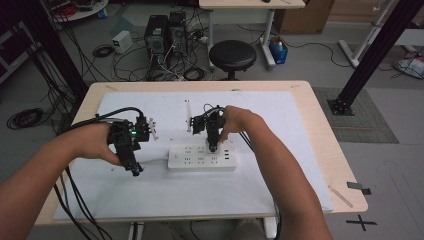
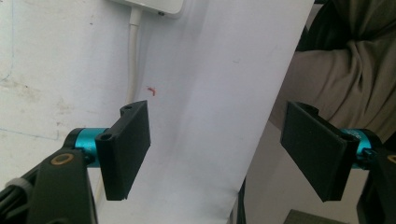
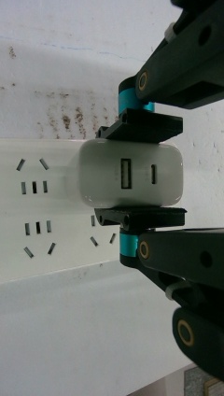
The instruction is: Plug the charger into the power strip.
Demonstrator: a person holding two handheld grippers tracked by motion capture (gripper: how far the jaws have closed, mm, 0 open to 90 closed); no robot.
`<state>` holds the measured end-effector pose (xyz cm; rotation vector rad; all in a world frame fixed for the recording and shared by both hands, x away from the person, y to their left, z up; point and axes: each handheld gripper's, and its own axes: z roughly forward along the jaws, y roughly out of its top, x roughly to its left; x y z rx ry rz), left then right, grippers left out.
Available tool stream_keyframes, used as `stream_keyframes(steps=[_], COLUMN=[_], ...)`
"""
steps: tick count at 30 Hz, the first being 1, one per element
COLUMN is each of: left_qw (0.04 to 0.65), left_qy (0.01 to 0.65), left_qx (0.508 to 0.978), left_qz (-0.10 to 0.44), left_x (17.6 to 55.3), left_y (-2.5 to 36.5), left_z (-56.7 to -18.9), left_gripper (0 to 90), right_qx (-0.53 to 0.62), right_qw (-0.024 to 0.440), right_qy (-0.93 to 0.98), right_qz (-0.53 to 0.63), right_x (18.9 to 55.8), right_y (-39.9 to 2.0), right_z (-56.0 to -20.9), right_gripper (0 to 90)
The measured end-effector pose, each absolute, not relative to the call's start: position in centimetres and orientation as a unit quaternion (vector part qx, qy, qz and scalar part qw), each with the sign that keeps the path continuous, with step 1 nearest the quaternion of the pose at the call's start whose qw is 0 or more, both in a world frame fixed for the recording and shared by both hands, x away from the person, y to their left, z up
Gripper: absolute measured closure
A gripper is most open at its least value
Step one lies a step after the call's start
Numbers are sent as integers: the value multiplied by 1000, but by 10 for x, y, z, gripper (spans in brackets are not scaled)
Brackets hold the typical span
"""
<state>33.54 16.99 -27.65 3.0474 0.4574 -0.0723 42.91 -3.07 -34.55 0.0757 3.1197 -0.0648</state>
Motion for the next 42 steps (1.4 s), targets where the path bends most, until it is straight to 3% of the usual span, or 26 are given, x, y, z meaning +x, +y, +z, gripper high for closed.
stream_keyframes(steps=[42], left_qw=[25], left_qy=[145], left_qx=[989], left_qz=[-31], left_x=[341], left_y=[168], left_z=[-285], left_gripper=[244], right_qx=[24], right_qw=[26], right_qy=[999], right_qz=[-41], right_x=[423], right_y=[-28], right_z=[-355], right_gripper=[628])
